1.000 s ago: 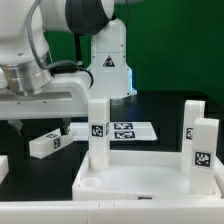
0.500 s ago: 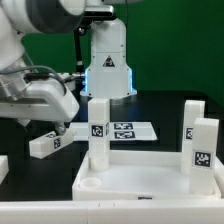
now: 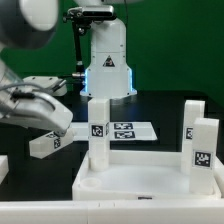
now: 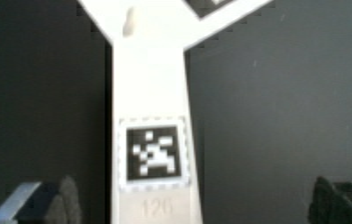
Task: Assemble desk
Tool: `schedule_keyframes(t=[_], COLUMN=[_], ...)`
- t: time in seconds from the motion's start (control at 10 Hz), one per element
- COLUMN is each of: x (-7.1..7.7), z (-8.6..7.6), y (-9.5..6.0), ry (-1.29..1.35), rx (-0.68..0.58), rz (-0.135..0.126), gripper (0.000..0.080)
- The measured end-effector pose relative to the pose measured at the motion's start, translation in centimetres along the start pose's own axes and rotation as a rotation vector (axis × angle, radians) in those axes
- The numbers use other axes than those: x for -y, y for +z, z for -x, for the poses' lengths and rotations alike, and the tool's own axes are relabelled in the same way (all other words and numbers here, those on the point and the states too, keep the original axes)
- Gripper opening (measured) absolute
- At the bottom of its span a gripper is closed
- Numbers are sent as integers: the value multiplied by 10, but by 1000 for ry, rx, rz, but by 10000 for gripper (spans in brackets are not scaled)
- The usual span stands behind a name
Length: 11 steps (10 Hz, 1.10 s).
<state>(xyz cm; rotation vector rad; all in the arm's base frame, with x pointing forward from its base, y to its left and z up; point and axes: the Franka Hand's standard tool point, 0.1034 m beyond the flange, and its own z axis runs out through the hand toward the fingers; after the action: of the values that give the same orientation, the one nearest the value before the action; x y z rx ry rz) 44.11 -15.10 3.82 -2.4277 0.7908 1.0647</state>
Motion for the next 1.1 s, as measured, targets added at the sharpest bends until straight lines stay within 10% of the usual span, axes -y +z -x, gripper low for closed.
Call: schedule_keyframes(t=[0.2,1.1], x=[-14,-25], z=[15,-21], y=[32,25], ry=[30,-2], rx=[223,194], rz=[-6,14], gripper=[649,649])
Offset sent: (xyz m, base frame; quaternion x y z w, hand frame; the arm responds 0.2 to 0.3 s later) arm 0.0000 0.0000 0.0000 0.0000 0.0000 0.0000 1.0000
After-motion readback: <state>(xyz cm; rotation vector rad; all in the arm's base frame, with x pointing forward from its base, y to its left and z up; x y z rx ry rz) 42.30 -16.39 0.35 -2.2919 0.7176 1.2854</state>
